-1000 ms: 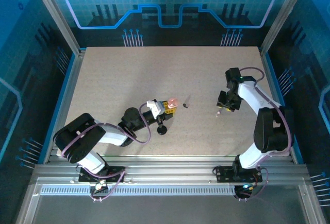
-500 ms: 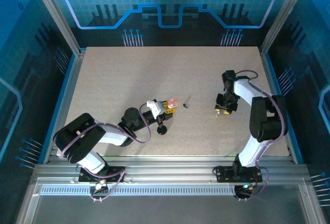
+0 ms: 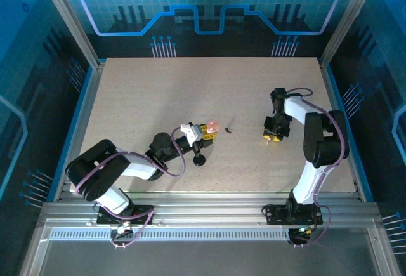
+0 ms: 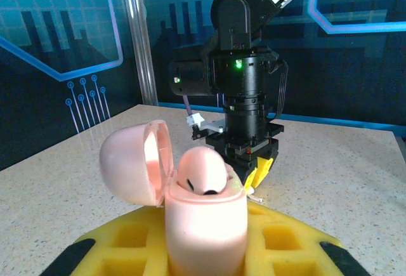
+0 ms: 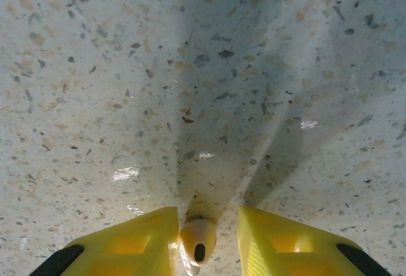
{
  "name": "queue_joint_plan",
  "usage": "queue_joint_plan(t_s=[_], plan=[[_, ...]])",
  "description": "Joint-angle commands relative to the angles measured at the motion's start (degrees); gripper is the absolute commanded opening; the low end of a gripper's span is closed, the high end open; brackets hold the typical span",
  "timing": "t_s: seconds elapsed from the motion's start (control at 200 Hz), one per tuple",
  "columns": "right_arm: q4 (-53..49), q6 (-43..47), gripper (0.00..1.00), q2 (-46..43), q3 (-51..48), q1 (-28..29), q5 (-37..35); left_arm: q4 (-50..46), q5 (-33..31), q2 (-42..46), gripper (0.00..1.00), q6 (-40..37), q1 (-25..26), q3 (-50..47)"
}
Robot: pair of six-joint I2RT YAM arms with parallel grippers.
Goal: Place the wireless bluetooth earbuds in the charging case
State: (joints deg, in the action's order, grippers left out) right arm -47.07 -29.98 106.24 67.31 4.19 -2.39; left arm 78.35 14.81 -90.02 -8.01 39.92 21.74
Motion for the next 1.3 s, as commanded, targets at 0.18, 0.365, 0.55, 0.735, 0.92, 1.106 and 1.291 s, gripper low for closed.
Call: queue_joint_plan(t_s=[0.18,0.365,0.55,0.735,0.92,1.106,1.291], plan=[[-0.7,0.1,0.27,2.1,1.7,1.3,0.6,1.9,-0.6,0.0,0.19,-1.4,0.0,0.8],[-0.8,0.0,0.27,2.8,1.7,1.8,0.1,1.9,-0.7,0.1,0.19,-1.4,0.0,0.8],[-1.2,-0.1,0.26,3.3,1.9,2.0,0.0,1.9,-0.6,0.1,0.19,-1.3,0.0,0.9],[-0.7,-0.6,0.20,2.0,1.4,2.3,-0.1,1.9,-0.9,0.1,0.19,-1.5,0.0,0.6],[-0.6,-1.3,0.19,-0.5,0.8,2.8,-0.3,1.2,-1.5,-0.4,0.19,-1.4,0.0,0.9],[-0.4,-2.4,0.19,-5.6,-0.9,2.9,-0.2,1.0,-1.5,-1.7,0.19,-0.7,0.0,1.6],[0.8,-4.3,0.19,-12.0,-3.0,3.2,1.5,0.5,-1.0,-4.1,0.19,0.4,0.0,3.9]])
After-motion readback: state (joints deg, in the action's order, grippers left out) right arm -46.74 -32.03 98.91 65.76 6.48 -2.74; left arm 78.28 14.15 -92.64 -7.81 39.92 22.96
